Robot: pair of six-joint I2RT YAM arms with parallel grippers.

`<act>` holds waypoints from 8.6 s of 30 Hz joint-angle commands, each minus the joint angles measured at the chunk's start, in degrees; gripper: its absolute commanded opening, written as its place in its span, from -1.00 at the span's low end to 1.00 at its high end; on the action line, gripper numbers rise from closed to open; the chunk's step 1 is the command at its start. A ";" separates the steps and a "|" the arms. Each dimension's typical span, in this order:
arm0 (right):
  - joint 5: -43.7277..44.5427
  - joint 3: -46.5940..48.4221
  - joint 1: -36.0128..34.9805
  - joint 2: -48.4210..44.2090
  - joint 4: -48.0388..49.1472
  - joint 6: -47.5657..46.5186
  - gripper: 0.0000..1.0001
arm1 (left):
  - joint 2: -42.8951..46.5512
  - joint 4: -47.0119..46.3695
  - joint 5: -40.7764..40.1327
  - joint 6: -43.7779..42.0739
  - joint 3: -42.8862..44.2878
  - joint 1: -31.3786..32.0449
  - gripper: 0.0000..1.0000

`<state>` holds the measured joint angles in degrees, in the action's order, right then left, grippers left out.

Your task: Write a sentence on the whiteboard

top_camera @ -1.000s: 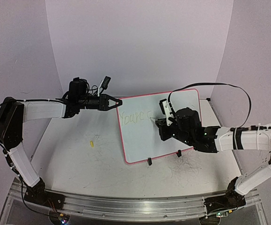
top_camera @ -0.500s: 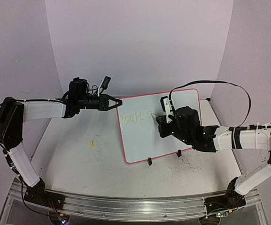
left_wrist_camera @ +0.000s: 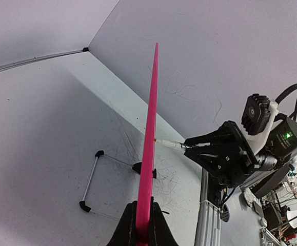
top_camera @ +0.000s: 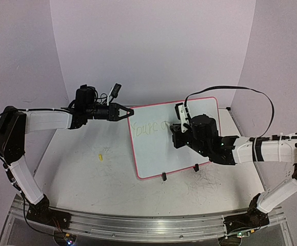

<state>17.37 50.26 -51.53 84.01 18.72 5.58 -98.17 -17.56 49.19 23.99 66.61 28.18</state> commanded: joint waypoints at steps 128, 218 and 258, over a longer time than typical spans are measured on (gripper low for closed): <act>3.19 1.30 1.33 -2.42 -4.84 3.96 -1.00 | 2.34 2.27 -1.64 -1.05 -0.30 -0.13 -1.00; 2.70 -1.15 0.92 -8.64 -4.60 6.81 -1.00 | 2.66 2.27 -1.74 -1.12 -0.50 -0.09 -1.00; -0.20 -4.21 4.78 -6.38 0.43 4.19 -1.00 | 2.32 2.27 -1.31 -0.87 -0.33 -0.06 -1.00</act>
<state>16.49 45.78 -46.92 76.19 16.79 10.12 -97.76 -17.32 49.32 23.90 66.61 28.32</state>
